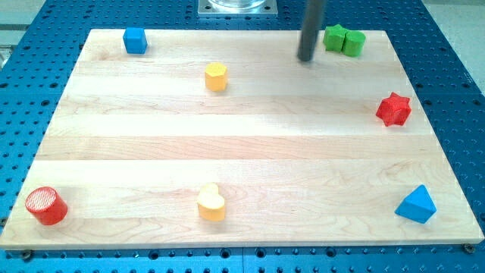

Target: Push the yellow hexagon above the yellow heart

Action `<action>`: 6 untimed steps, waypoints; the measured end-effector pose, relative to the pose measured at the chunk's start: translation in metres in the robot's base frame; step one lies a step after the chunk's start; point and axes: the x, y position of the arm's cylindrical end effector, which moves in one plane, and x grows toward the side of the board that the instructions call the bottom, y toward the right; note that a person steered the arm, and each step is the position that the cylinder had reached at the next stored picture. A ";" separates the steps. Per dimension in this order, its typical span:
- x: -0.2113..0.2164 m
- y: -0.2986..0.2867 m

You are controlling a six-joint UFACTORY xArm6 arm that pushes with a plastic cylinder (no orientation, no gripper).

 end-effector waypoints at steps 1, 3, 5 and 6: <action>0.019 -0.074; 0.026 -0.089; 0.032 -0.125; 0.070 -0.149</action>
